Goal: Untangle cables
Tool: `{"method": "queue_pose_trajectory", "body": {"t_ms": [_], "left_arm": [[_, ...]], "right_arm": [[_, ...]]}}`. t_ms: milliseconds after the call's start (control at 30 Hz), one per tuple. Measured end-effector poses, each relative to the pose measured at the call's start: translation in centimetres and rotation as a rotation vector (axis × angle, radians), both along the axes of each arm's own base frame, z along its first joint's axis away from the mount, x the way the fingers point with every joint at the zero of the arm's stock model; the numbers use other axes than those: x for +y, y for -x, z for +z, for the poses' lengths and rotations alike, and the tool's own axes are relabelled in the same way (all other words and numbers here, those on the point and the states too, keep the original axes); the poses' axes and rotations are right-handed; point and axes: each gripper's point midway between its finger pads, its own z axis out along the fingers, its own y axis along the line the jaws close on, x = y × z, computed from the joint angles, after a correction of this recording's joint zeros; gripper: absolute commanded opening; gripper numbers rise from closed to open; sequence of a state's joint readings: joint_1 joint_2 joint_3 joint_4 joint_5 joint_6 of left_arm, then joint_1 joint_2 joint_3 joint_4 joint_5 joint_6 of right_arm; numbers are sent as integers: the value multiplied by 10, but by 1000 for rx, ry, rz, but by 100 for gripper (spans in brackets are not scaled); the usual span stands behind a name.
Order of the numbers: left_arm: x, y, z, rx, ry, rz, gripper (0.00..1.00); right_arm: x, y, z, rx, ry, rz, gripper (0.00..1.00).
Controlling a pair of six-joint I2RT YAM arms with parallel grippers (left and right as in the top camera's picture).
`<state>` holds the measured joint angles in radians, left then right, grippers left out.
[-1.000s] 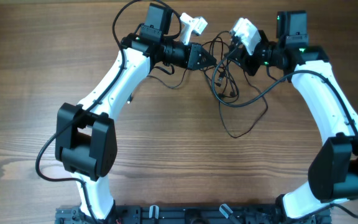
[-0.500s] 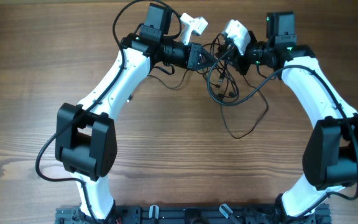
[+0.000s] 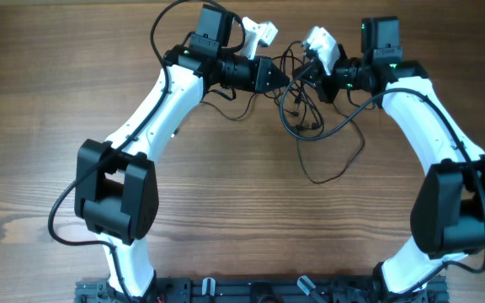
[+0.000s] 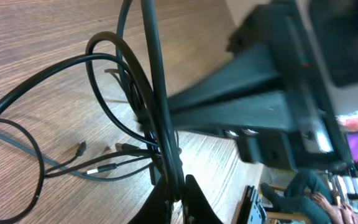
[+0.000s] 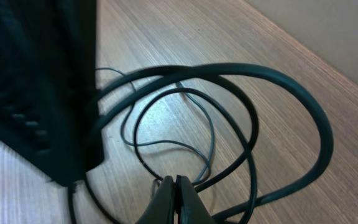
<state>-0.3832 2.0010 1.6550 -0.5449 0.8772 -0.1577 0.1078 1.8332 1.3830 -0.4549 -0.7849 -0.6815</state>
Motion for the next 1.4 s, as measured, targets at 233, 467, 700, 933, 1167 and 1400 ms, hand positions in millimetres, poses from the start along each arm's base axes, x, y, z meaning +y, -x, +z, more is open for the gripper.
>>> {"method": "queue_pose_trajectory", "body": {"t_ms": [233,467,700,933,1167,1400], "left_arm": [[-1,1,1,14,7,1,6],[-4,10,10,22,68,-57,5],[-8,18,17,24,112,-106,5],[-12,23,19,24,123,-128,5],[-24,35,22,-6,145,-194,5],[-25,39,26,-19,169,-224,7]], "right_arm": [[-3,8,31,-78,18,6,95],[-10,3,27,-96,61,-19,14],[-11,1,28,-110,69,-24,24],[-12,-3,29,-126,75,-31,33],[-19,-9,26,-138,119,-69,33],[-22,-11,13,-105,137,-80,20]]}}
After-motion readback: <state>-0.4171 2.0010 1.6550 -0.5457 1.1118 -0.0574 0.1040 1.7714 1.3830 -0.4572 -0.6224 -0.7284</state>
